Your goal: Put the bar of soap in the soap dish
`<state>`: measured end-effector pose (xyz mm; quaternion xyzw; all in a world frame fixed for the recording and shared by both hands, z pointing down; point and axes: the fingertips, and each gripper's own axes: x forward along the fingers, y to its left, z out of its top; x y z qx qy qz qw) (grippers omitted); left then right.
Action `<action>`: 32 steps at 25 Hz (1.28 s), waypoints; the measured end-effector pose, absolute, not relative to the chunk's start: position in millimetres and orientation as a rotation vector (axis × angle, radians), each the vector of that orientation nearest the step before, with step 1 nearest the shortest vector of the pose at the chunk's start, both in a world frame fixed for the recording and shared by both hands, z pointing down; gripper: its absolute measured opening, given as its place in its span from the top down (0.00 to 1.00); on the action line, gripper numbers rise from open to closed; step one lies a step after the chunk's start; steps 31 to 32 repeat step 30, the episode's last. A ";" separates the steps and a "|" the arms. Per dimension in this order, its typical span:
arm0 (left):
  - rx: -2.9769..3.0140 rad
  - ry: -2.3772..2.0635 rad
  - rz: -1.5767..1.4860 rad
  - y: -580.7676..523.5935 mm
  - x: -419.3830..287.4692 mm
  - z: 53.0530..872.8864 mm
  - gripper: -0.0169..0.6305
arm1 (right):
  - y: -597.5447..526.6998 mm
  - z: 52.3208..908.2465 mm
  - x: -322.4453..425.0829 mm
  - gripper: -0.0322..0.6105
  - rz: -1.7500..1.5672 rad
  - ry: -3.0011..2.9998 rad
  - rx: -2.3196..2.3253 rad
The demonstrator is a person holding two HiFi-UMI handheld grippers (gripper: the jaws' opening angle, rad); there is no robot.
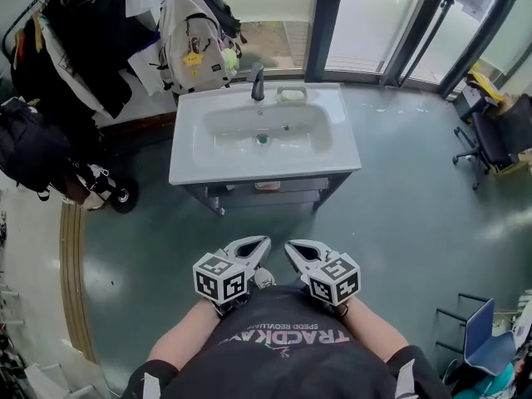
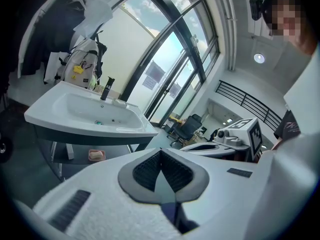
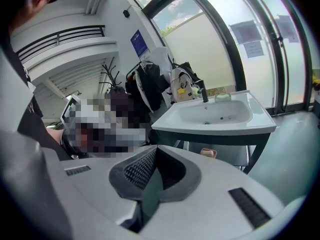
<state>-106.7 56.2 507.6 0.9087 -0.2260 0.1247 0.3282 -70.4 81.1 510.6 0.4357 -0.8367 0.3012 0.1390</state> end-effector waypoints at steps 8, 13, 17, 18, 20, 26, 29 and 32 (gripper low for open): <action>2.375 -0.588 0.334 55.4 -109.1 509.8 0.96 | 80.3 513.7 -75.4 0.93 0.880 -2.419 1.238; 2.373 -0.587 0.332 53.8 -110.4 510.0 0.96 | 78.5 514.4 -77.4 0.93 0.883 -2.417 1.233; 2.371 -0.583 0.335 53.9 -110.5 511.1 0.96 | 78.0 514.4 -78.4 0.93 0.883 -2.416 1.233; 2.371 -0.583 0.335 53.6 -110.8 511.2 0.96 | 77.9 514.4 -78.8 0.93 0.882 -2.416 1.232; 2.369 -0.586 0.334 52.9 -111.5 511.9 0.96 | 77.3 515.3 -79.5 0.93 0.881 -2.416 1.229; 2.365 -0.596 0.336 52.5 -110.8 515.4 0.96 | 76.3 518.7 -79.2 0.93 0.883 -2.423 1.219; 2.364 -0.597 0.337 51.0 -109.7 513.7 0.96 | 74.6 517.4 -79.0 0.93 0.885 -2.424 1.214; 2.363 -0.597 0.337 50.4 -109.3 513.1 0.96 | 73.9 516.9 -78.9 0.93 0.886 -2.424 1.212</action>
